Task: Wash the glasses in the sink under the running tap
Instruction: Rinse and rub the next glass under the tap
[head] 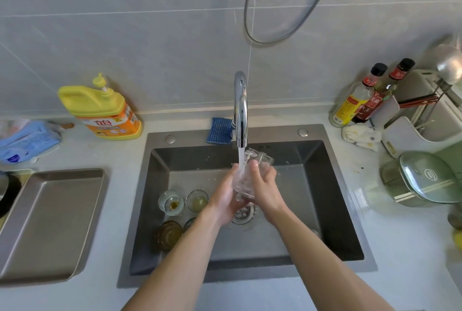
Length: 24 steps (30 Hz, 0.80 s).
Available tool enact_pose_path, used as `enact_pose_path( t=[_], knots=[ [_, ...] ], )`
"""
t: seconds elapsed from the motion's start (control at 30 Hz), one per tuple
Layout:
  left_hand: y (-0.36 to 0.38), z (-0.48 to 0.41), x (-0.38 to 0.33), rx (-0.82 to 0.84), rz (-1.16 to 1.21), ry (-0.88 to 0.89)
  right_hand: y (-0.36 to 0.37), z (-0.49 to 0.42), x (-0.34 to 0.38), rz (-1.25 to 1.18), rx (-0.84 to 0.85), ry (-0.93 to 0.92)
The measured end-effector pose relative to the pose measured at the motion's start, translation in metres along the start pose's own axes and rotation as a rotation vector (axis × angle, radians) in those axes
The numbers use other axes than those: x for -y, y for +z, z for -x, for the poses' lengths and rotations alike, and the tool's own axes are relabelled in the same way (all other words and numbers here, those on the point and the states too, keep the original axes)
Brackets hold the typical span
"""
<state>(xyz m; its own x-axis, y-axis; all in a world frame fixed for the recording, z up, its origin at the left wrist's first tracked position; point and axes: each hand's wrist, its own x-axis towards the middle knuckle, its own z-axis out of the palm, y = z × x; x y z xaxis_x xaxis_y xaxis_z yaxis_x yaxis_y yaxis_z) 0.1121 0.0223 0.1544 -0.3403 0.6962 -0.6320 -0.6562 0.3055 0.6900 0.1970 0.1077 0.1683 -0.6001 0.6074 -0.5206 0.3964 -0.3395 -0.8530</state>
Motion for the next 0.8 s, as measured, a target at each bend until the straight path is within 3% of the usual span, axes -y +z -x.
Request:
enact_pose_path(
  t=[0.07, 0.17, 0.3, 0.47, 0.6, 0.73, 0.8],
  knots=[
    [-0.006, 0.001, 0.000, 0.064, 0.160, 0.008, 0.003, 0.004, 0.001, -0.008, 0.056, 0.008],
    [-0.012, 0.007, -0.009, 0.021, 0.263, 0.013, -0.003, 0.000, 0.003, 0.037, 0.094, 0.031],
    [-0.028, 0.011, -0.011, -0.042, 0.330, -0.050, -0.011, -0.011, 0.007, 0.001, -0.052, 0.041],
    [-0.039, 0.004, -0.016, -0.258, 0.373, -0.103, -0.018, -0.015, 0.017, 0.128, 0.089, 0.056],
    [-0.031, -0.001, -0.016, -0.355, 0.394, -0.090, -0.002, -0.018, 0.016, 0.348, -0.078, 0.026],
    [-0.036, 0.001, -0.016, -0.430, 0.370, -0.091, -0.002, -0.020, 0.021, 0.446, 0.098, 0.042],
    [-0.040, 0.000, -0.015, -0.422, 0.317, -0.123, -0.003, -0.023, 0.021, 0.575, 0.156, -0.057]
  ],
)
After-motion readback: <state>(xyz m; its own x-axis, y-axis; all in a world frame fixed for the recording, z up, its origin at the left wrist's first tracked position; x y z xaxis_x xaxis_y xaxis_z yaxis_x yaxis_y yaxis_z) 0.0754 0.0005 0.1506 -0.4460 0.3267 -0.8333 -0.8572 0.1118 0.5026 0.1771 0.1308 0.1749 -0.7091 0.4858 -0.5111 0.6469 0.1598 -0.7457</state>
